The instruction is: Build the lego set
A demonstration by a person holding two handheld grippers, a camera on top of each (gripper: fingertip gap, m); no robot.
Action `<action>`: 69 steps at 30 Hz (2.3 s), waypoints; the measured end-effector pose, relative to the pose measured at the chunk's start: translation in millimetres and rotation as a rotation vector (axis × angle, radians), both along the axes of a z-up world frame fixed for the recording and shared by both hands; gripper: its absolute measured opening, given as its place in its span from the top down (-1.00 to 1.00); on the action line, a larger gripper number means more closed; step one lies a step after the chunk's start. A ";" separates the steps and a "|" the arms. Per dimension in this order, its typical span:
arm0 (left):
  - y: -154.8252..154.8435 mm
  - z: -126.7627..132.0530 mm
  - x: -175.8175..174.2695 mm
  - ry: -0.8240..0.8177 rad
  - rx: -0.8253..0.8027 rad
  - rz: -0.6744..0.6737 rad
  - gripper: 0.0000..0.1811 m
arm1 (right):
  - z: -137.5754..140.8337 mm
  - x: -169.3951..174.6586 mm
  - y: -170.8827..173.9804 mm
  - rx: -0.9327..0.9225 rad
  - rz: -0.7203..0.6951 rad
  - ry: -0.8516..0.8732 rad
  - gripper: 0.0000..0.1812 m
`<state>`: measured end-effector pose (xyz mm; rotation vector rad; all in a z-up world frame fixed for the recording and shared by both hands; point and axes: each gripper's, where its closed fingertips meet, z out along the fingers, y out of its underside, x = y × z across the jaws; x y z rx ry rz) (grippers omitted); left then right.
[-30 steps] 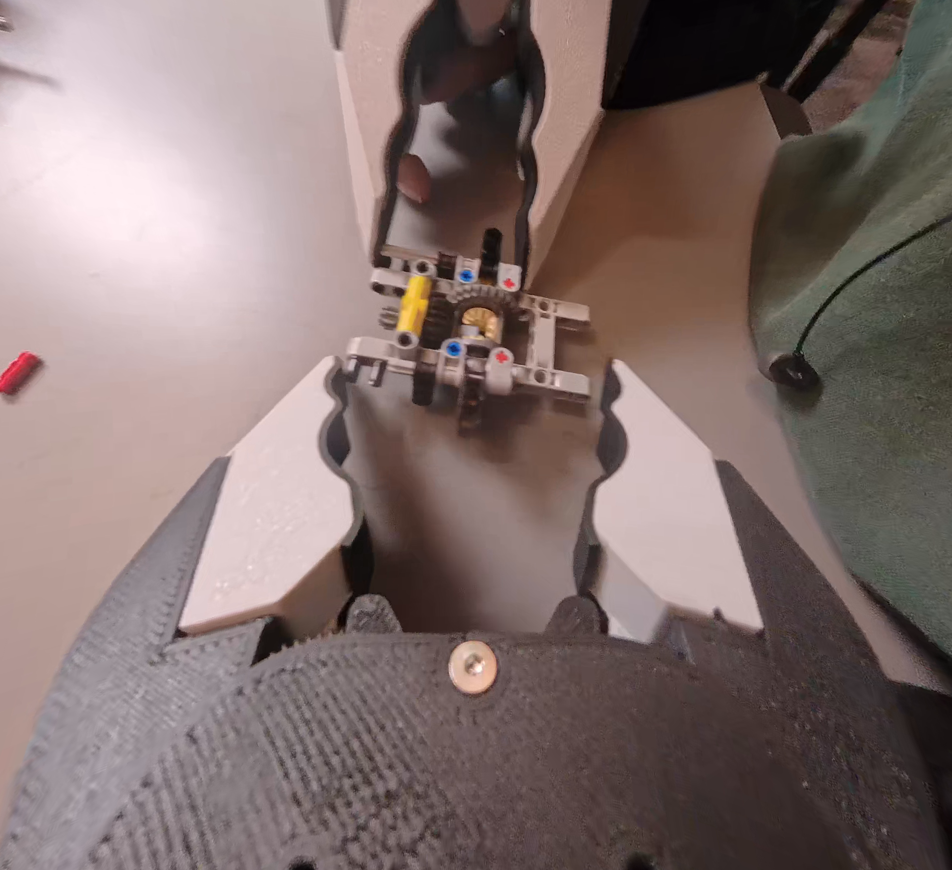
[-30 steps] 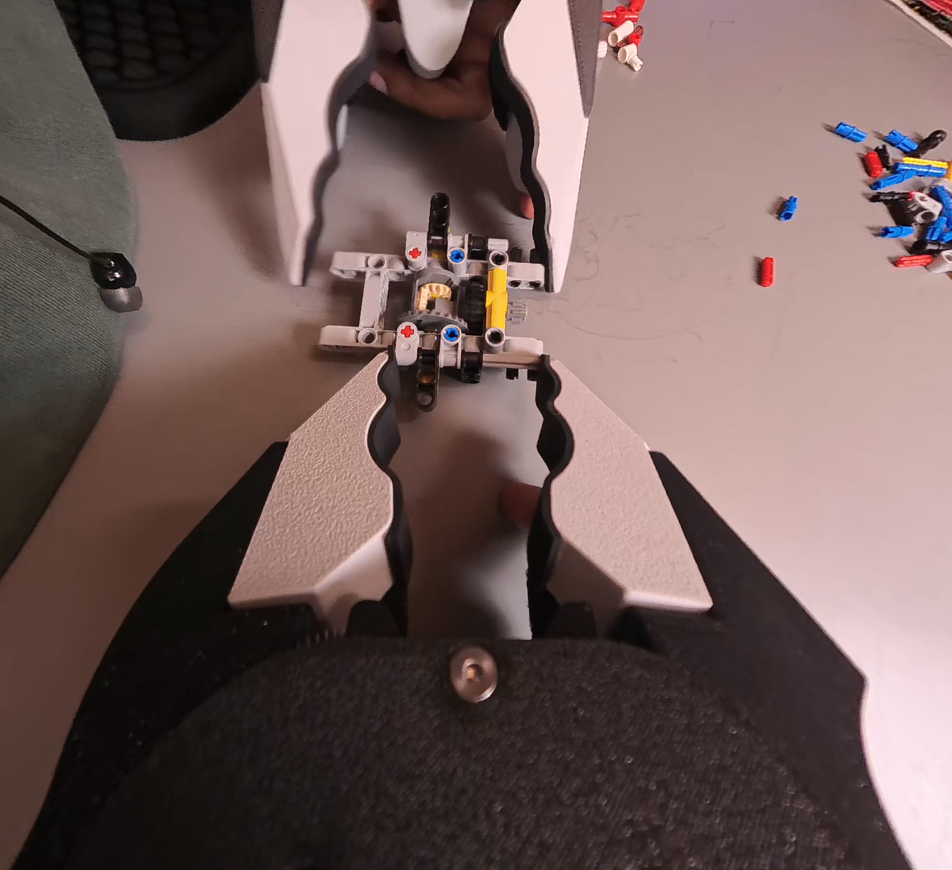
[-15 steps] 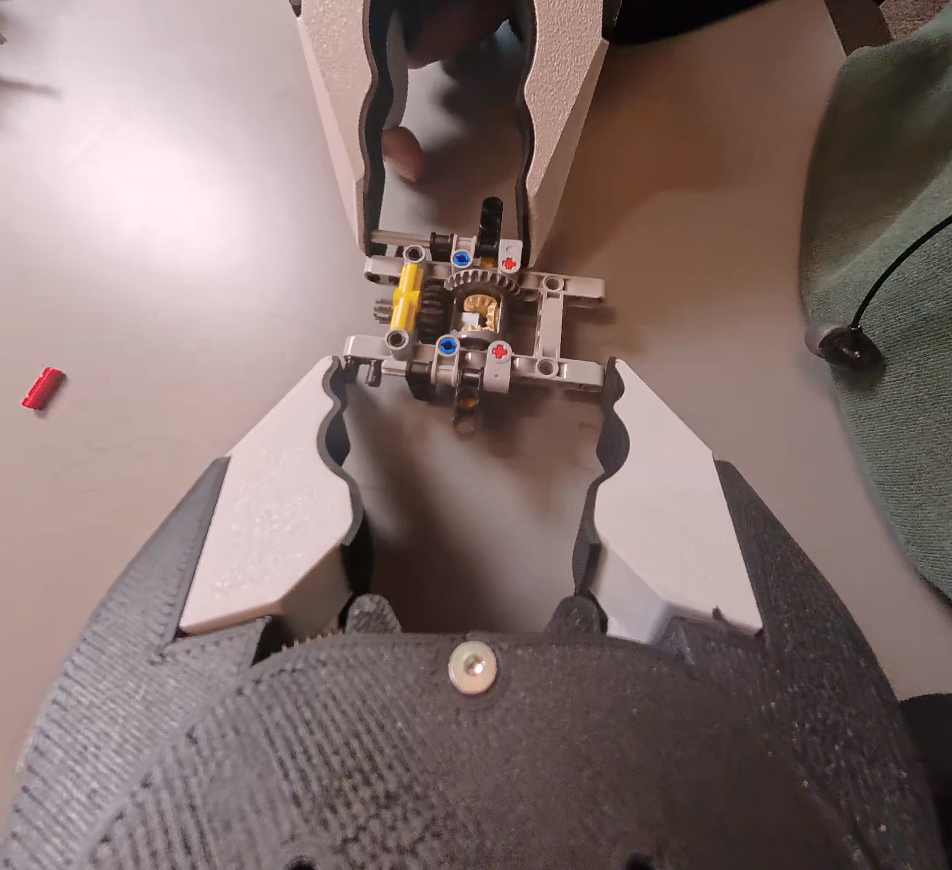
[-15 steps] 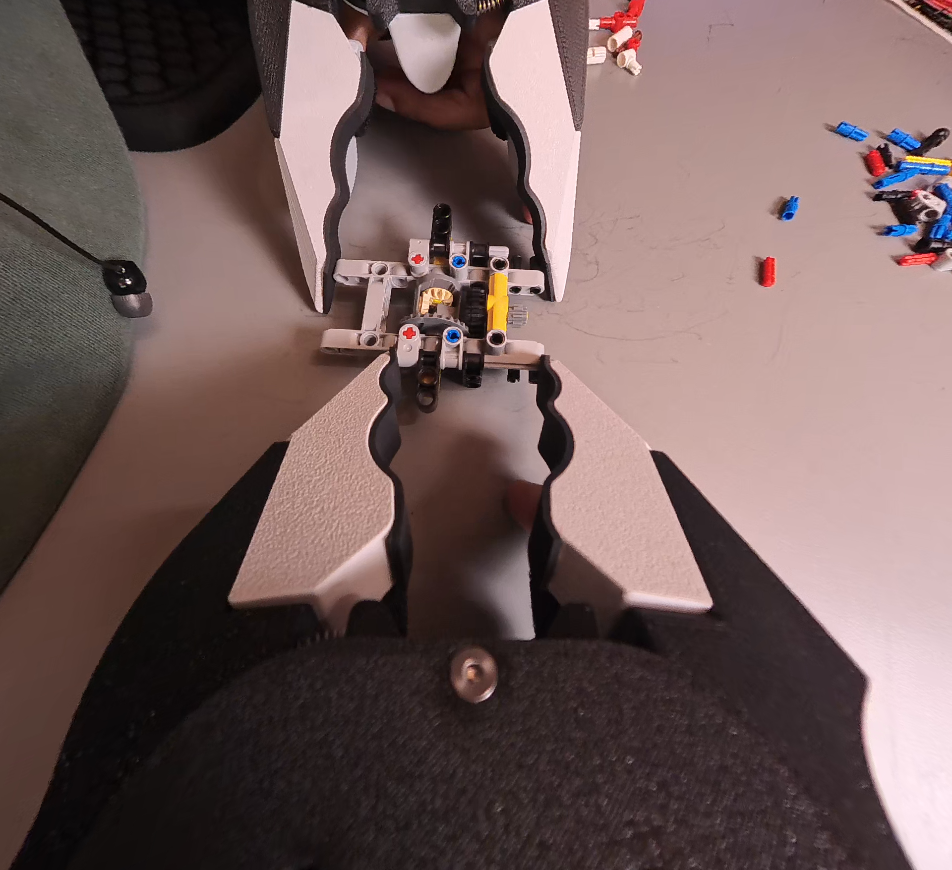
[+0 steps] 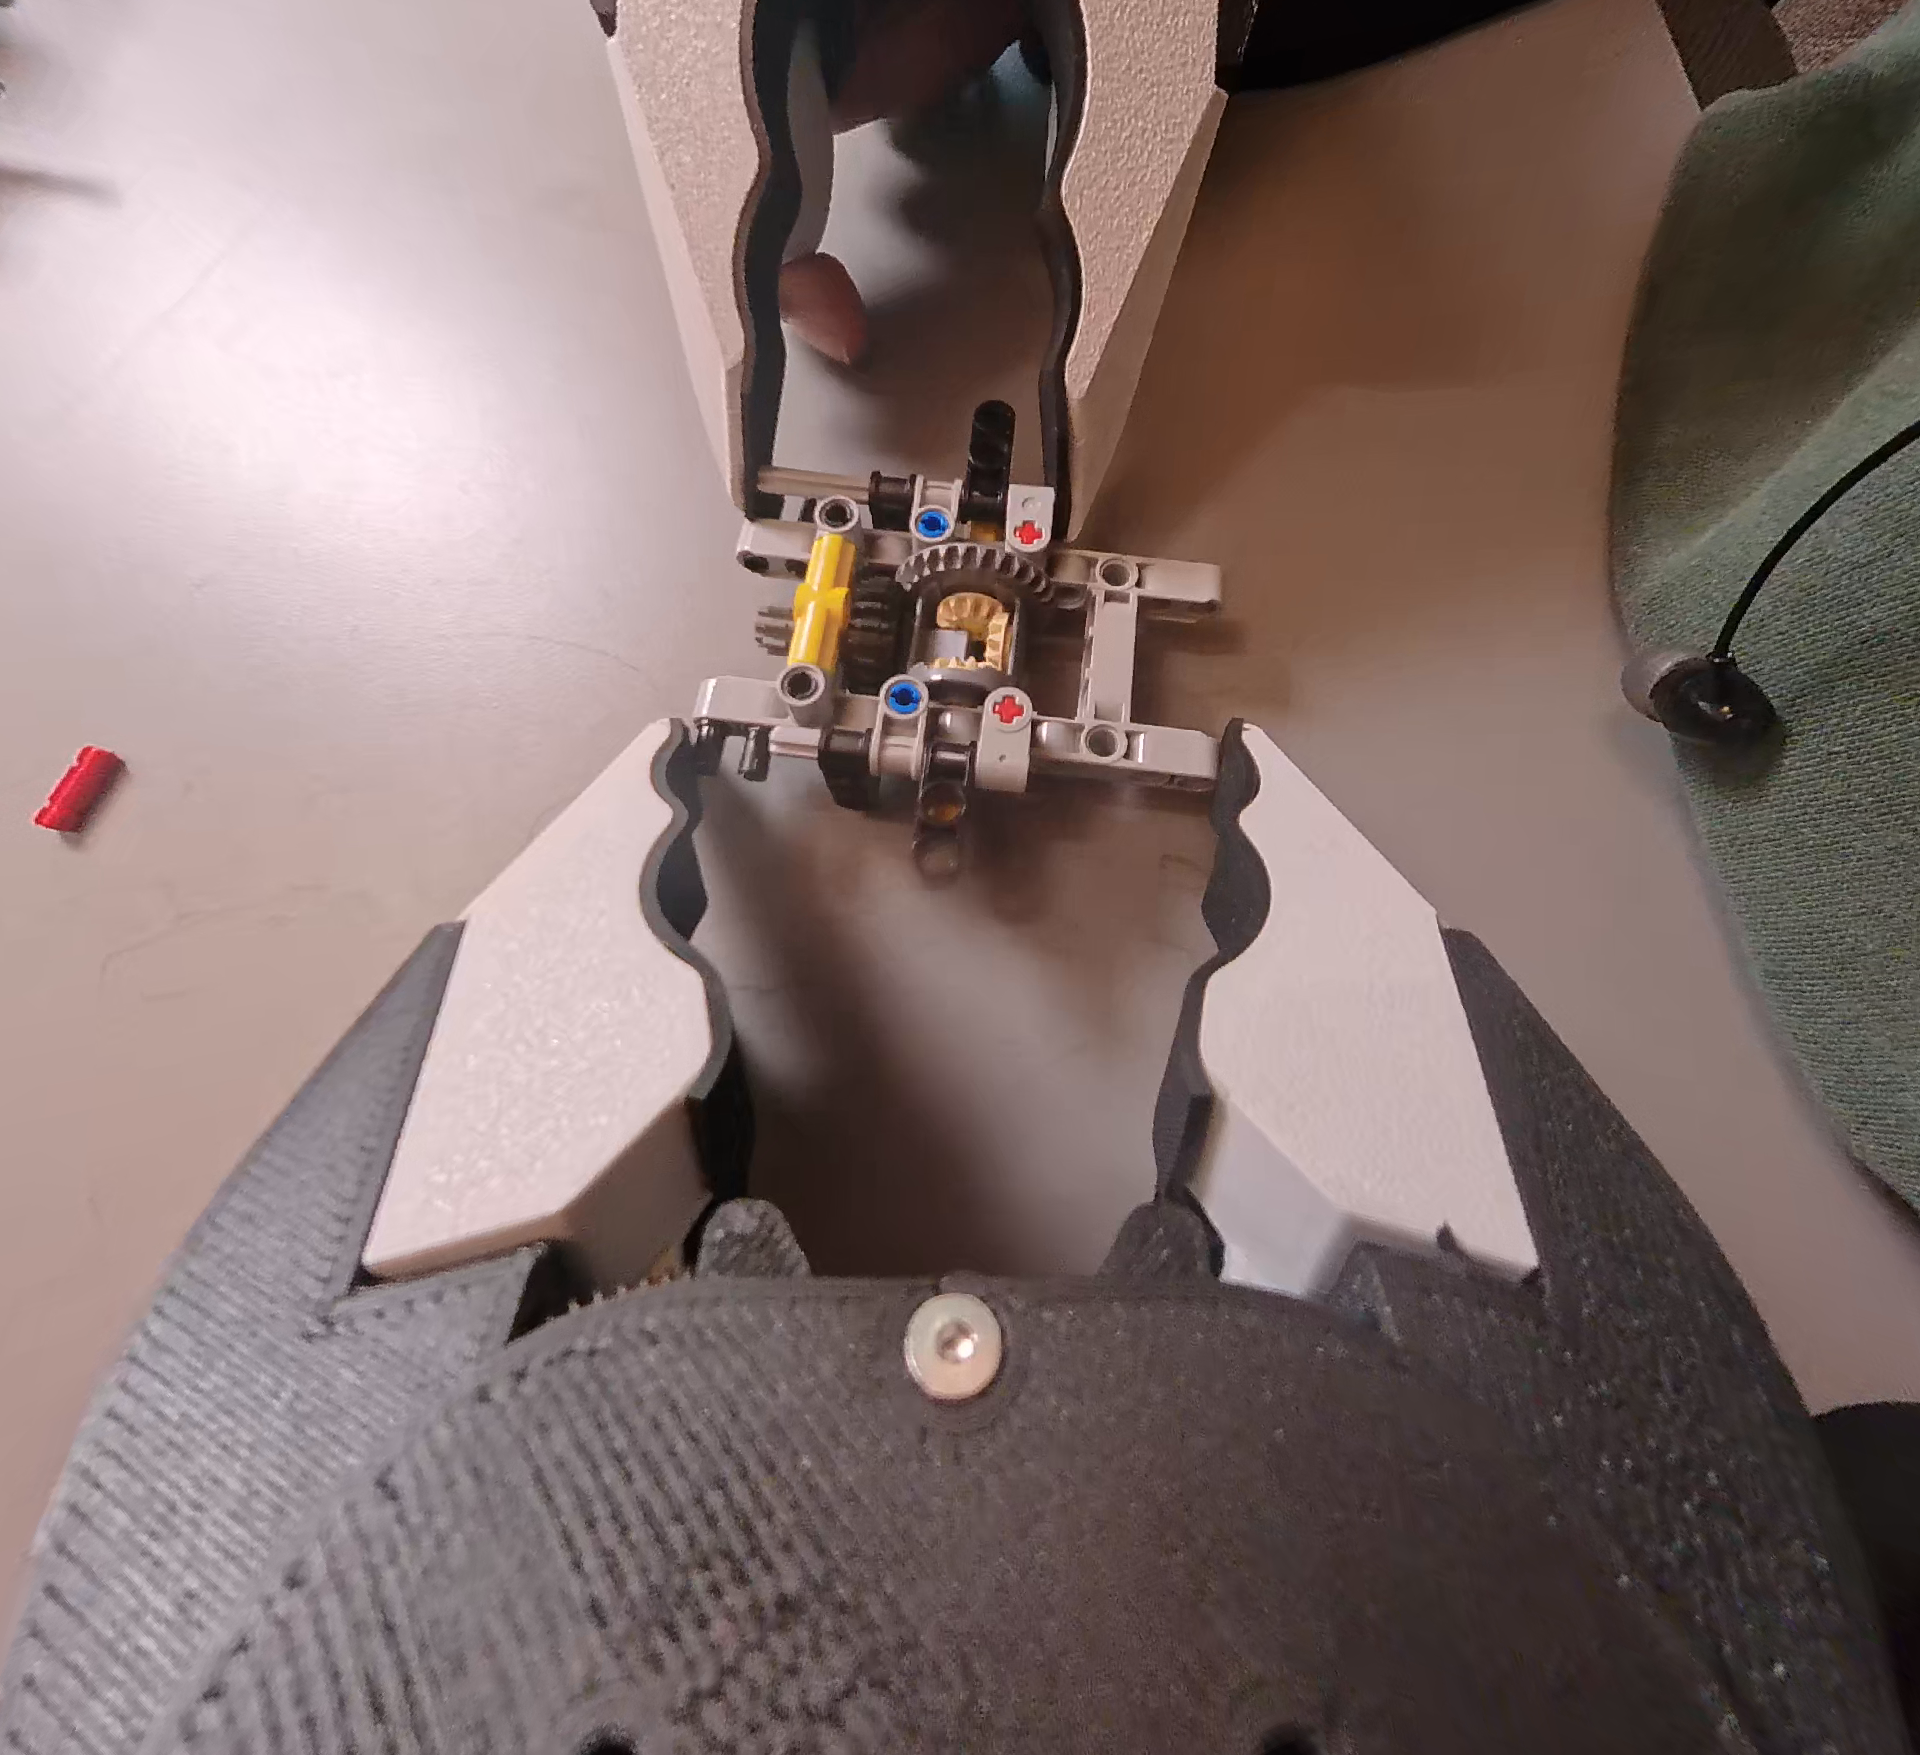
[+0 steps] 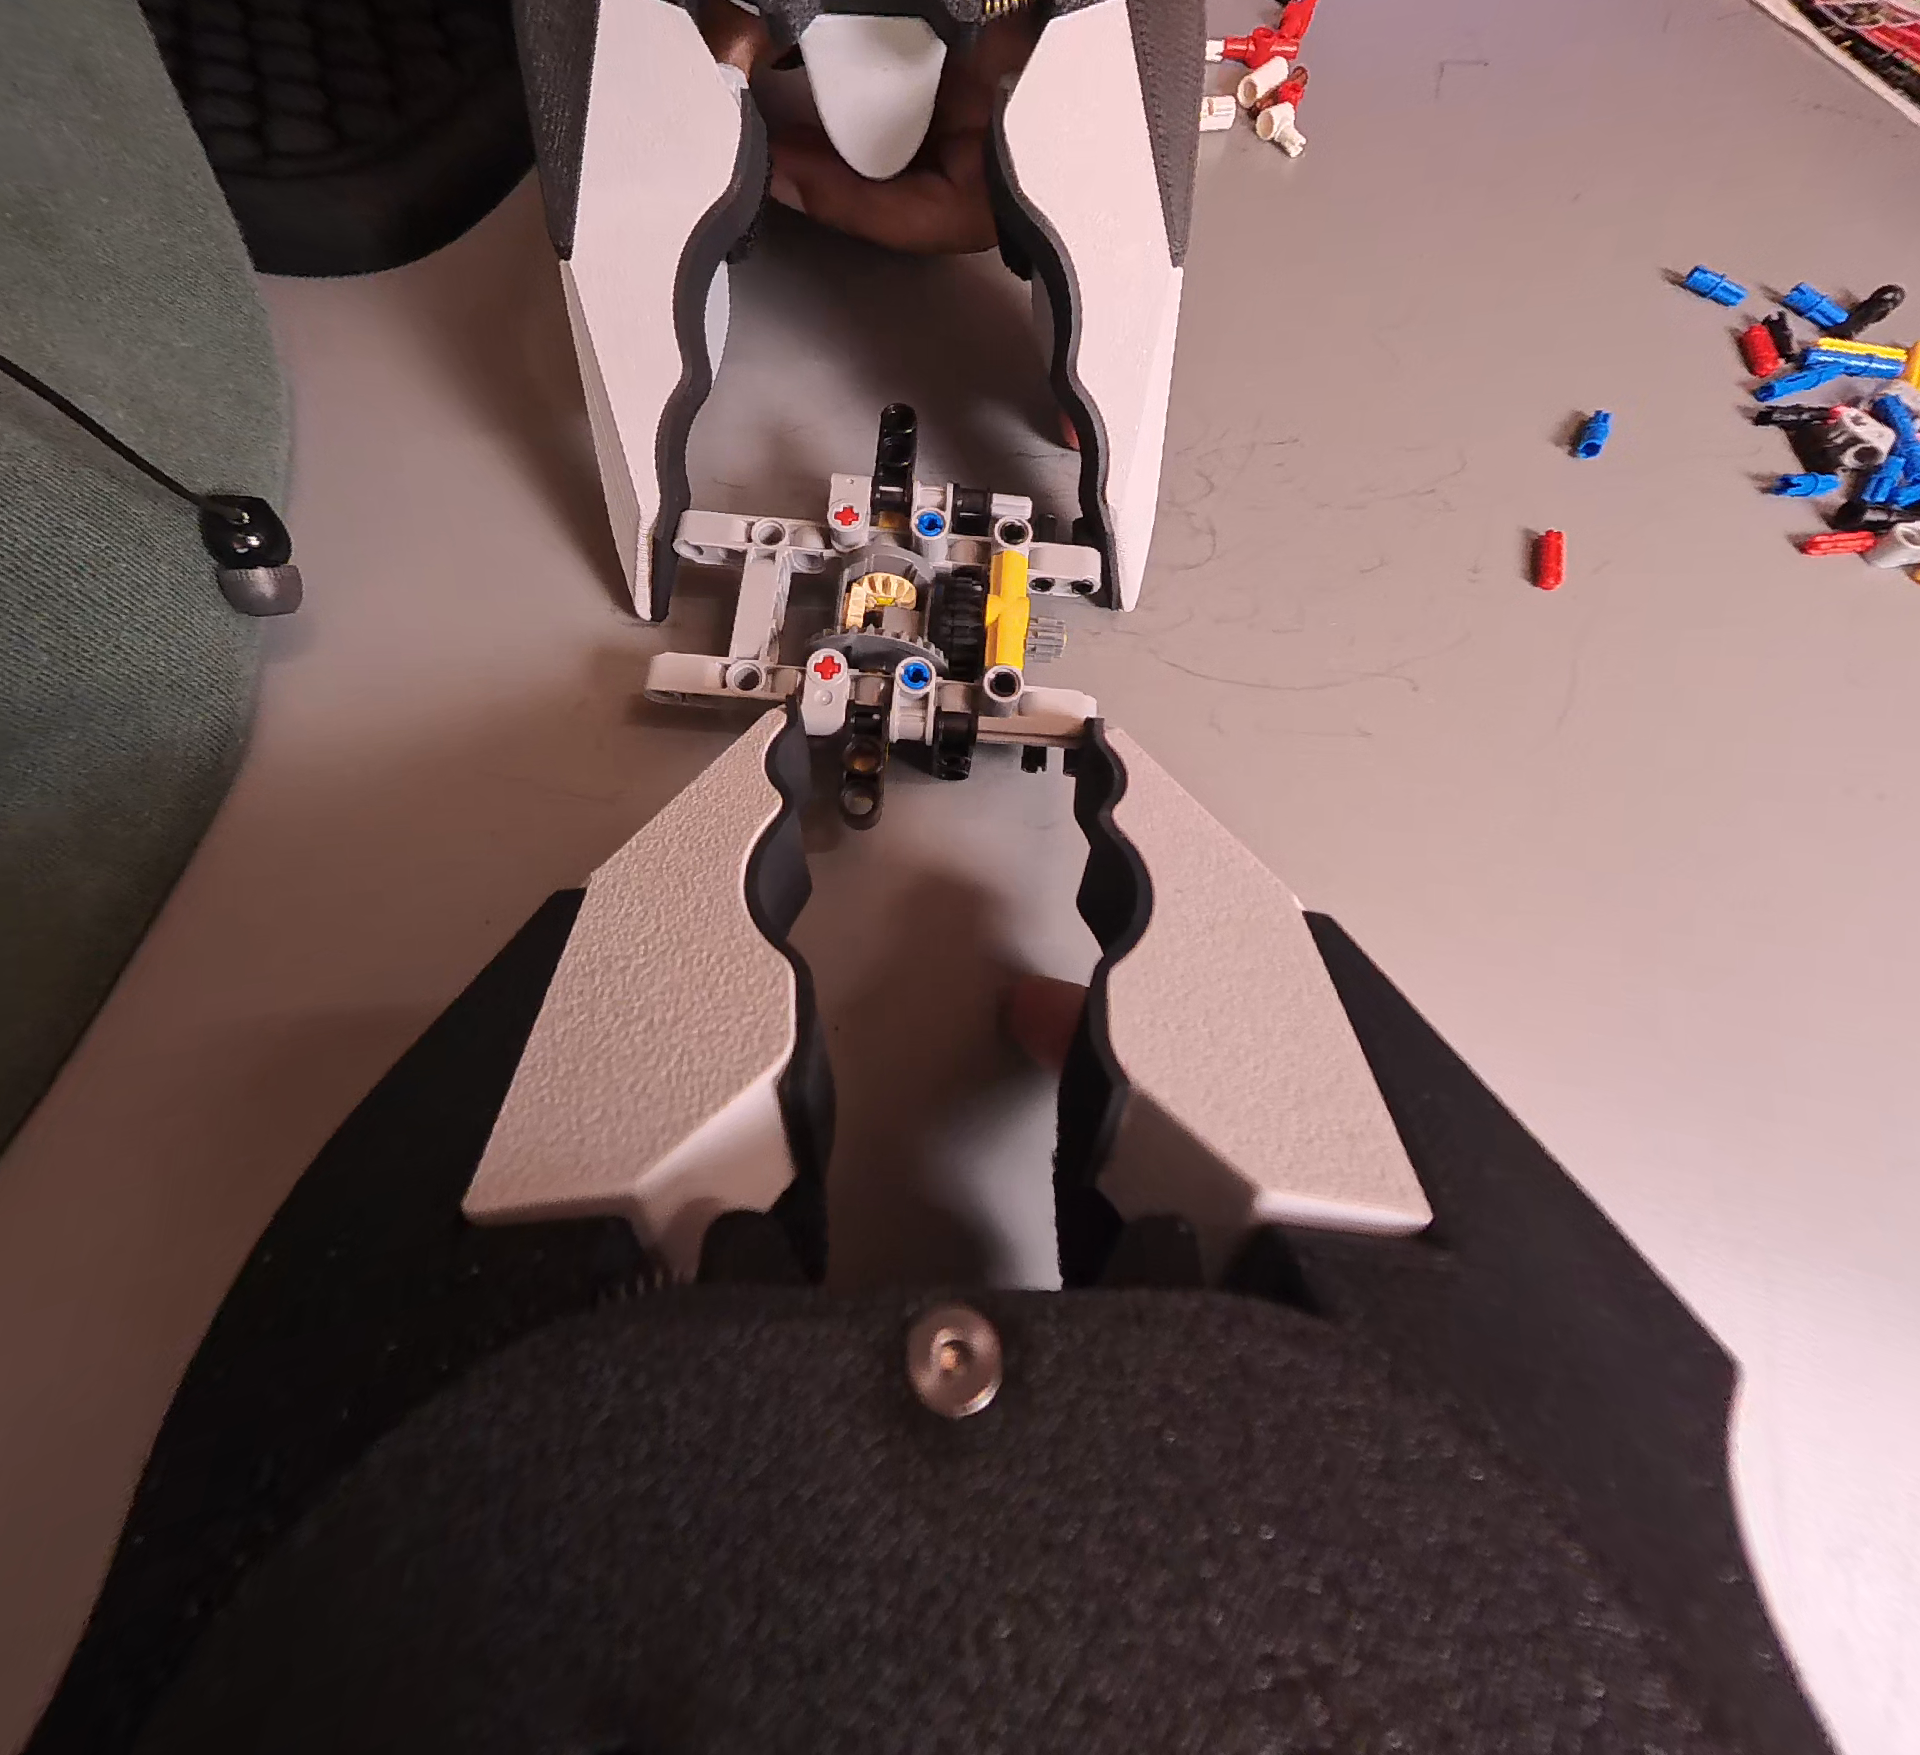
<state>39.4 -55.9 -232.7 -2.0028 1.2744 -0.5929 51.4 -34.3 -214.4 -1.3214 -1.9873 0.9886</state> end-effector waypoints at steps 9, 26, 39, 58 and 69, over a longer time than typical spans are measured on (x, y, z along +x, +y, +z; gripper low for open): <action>-0.6 -0.1 0.4 0.000 0.000 -0.002 -0.09 | 0.2 0.3 -0.5 0.012 0.003 0.006 0.46; -1.5 0.0 1.4 -0.001 0.000 -0.004 -0.09 | 0.4 1.1 -1.9 0.020 0.005 0.010 0.46; -0.3 -0.1 0.3 -0.001 0.001 0.010 -0.09 | 2.0 3.3 -4.6 -0.036 0.013 0.008 0.26; 4.1 0.4 2.8 -0.003 0.004 0.019 -0.09 | 2.3 -1.5 0.2 -0.009 -0.046 0.016 0.45; 2.9 0.2 4.1 -0.004 0.002 0.009 -0.09 | 2.3 -0.3 -1.9 0.001 -0.041 0.017 0.46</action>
